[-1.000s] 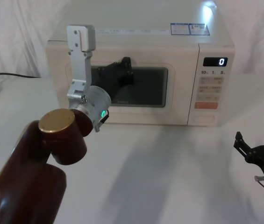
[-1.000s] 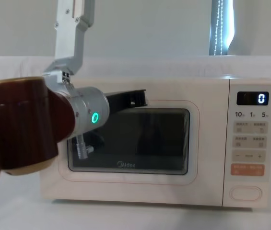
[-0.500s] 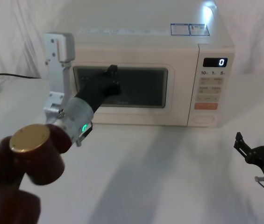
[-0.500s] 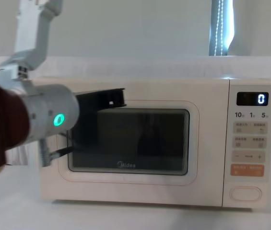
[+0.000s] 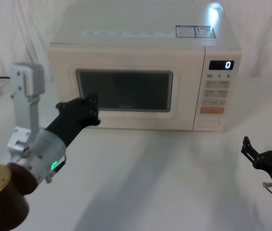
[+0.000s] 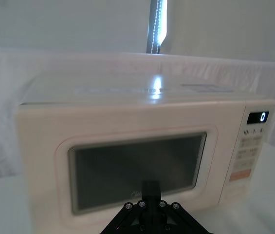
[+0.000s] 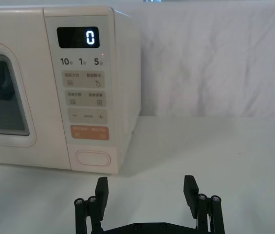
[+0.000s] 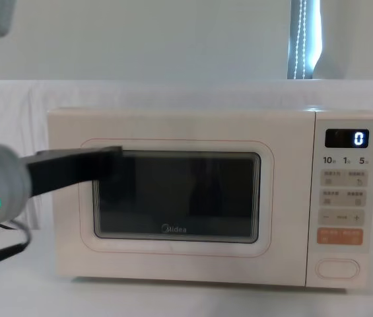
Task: Press the button to open the microwave door with one hand; close the microwave door with the other hand.
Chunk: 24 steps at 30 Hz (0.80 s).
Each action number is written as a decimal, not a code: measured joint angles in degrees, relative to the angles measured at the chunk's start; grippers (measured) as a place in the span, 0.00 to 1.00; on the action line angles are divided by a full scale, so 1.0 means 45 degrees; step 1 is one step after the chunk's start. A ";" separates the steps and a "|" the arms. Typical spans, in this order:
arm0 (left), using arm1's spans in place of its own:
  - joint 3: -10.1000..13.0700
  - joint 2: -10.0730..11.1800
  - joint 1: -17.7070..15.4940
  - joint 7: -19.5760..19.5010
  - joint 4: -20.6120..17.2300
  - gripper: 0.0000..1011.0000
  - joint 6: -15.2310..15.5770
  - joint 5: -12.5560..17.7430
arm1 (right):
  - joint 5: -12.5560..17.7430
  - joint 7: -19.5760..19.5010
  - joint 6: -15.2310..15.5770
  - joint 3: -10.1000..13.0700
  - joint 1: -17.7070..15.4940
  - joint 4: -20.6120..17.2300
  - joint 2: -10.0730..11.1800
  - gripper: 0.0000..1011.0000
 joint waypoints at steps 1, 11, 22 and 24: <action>-0.0043 0.0075 0.0112 -0.0009 -0.0089 0.00 -0.0033 -0.0021 | 0.0000 -0.0001 0.0000 0.0001 0.0000 0.0000 0.0000 0.99; -0.0755 0.0887 0.1596 0.0005 -0.0864 0.00 -0.0548 -0.0213 | 0.0000 0.0000 0.0000 0.0000 0.0000 0.0000 0.0000 0.99; -0.1075 0.1162 0.2616 0.0268 -0.0768 0.00 -0.1216 0.0059 | 0.0000 0.0000 0.0000 0.0001 0.0000 0.0000 0.0000 0.99; -0.1127 0.1098 0.2798 0.0366 -0.0654 0.00 -0.1373 0.0188 | -0.0001 0.0000 0.0000 0.0001 0.0000 0.0000 0.0000 0.99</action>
